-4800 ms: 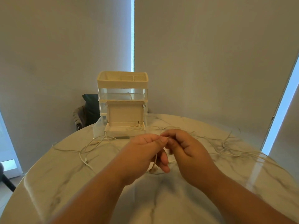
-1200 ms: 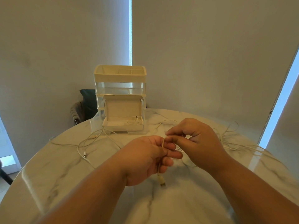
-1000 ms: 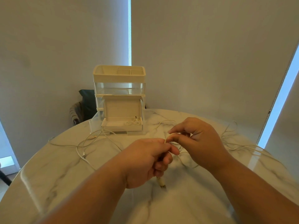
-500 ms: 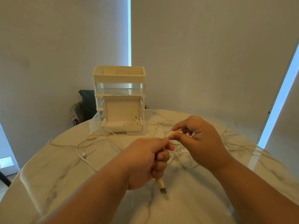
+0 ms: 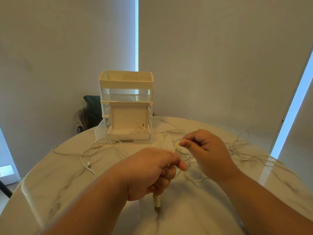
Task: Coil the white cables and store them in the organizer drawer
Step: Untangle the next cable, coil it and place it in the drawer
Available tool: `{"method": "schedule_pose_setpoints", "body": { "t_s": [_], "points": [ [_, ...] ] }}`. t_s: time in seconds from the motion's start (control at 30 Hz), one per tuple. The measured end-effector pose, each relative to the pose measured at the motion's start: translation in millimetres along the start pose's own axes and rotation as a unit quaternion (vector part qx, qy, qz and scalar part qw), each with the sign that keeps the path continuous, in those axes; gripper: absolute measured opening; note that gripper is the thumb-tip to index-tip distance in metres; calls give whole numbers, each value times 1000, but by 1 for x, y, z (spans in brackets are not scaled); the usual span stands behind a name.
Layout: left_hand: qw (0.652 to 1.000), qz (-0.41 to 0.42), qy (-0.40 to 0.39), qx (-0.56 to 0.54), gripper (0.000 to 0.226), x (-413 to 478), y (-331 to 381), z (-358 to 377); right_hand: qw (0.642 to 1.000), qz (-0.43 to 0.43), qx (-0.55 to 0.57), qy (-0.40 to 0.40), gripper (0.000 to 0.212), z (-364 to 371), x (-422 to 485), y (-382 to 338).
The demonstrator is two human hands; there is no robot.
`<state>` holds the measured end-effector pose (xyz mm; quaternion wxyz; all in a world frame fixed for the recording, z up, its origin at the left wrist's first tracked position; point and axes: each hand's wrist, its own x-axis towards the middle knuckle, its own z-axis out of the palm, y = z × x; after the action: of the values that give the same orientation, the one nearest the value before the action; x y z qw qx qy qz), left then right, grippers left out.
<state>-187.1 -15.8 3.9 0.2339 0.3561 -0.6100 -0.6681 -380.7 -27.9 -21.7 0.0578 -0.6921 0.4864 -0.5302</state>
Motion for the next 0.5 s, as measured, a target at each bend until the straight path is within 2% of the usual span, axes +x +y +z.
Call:
{"method": "schedule_pose_setpoints", "body": {
  "t_s": [0.17,0.3,0.4,0.5],
  "points": [
    [999,33,1,-4,30,0,1,0,999,-20,-25,16,9,-2,2,2],
    [989,80,-32,-124,27,1,5,-3,999,-11,15,-45,22,10,-2,2],
    [960,119,-49,-249,16,2,6,-6,995,30,43,-81,32,20,-7,2],
    [934,155,-46,-319,29,2,6,-9,991,53,47,-112,43,24,-11,2]
  ]
}}
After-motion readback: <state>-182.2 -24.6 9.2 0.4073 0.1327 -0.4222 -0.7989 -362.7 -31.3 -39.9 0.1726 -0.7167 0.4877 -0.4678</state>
